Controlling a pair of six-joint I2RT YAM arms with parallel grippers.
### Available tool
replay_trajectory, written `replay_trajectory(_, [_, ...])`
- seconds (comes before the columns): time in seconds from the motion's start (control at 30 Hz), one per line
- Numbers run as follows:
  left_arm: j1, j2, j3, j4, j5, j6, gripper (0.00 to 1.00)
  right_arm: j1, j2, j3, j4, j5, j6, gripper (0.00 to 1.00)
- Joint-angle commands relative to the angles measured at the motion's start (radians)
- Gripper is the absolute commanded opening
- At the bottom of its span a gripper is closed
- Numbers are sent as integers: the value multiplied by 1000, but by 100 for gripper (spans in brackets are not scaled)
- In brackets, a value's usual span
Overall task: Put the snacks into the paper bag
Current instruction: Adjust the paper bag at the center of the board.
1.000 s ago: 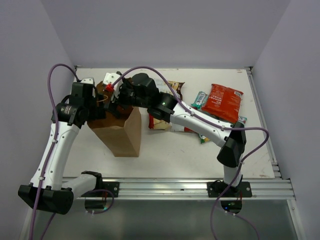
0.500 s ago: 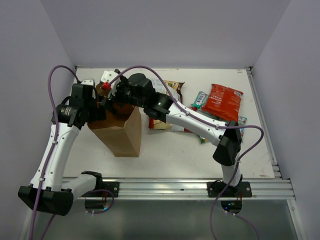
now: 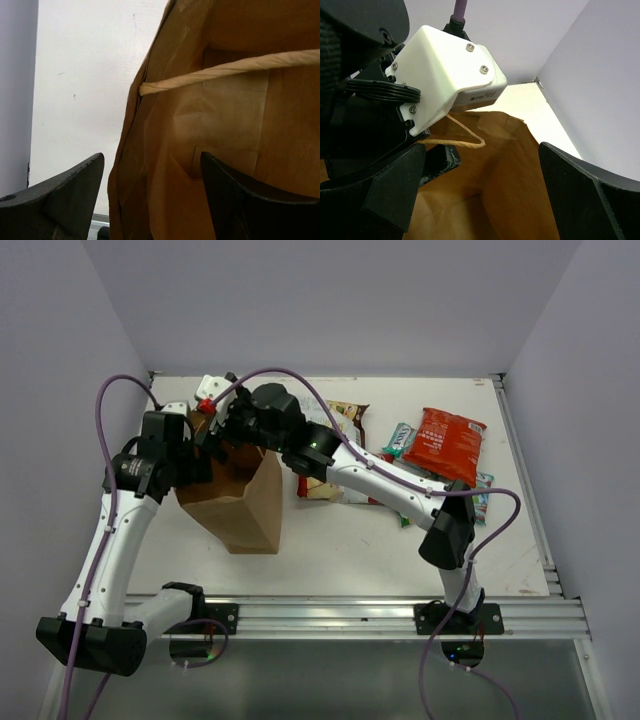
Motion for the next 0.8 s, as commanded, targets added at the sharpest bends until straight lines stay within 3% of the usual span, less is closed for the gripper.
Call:
replay_trajectory(0.0, [2, -33, -15, 22, 59, 46, 82, -4, 31, 63, 30, 67, -26, 98])
replay_trajectory(0.77, [1, -106, -50, 43, 147, 50, 84, -7, 60, 198, -32, 177, 0, 99])
